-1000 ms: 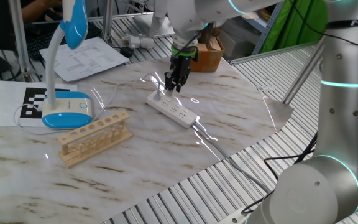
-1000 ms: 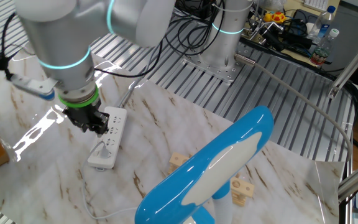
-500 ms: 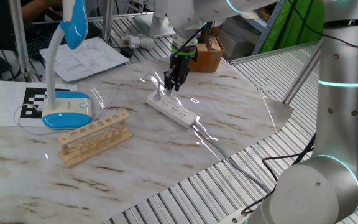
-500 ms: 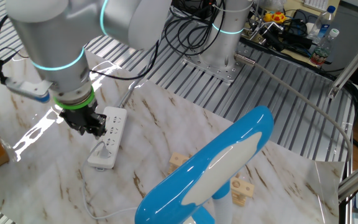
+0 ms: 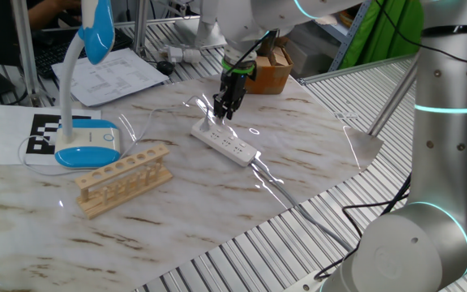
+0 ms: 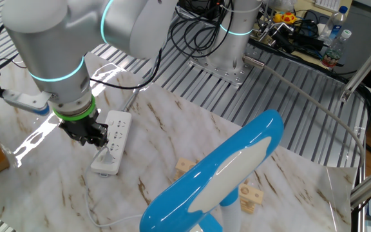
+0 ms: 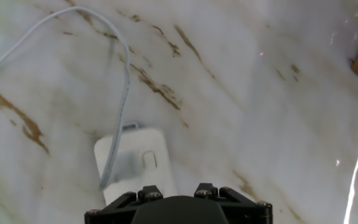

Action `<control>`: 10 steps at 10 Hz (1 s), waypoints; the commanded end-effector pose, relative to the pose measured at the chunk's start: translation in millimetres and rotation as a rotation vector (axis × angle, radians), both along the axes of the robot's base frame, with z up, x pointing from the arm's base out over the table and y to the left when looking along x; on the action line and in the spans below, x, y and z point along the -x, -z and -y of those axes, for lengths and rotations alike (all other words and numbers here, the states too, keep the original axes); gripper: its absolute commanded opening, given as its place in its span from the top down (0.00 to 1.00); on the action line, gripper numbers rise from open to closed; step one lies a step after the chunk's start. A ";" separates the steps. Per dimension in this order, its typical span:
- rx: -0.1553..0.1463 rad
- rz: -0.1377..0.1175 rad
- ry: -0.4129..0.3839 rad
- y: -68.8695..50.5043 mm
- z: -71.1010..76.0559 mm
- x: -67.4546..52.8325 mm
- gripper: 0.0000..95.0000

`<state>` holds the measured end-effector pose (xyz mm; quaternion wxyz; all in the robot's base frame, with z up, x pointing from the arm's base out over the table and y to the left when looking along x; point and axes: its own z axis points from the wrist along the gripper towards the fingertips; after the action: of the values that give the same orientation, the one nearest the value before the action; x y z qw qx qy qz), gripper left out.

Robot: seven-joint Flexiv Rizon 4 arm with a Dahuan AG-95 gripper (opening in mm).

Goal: Plug in the power cord of the desk lamp, turn on the socket, and light up the desk lamp

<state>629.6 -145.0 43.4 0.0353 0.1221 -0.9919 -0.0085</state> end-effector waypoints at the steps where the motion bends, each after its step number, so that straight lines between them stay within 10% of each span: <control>1: 0.005 0.007 0.000 1.6 -0.5 1.0 0.60; 10: -0.008 0.010 0.000 9.6 -3.5 -4.9 0.60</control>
<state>633.5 -141.3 34.0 0.0293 0.1222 -0.9920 -0.0119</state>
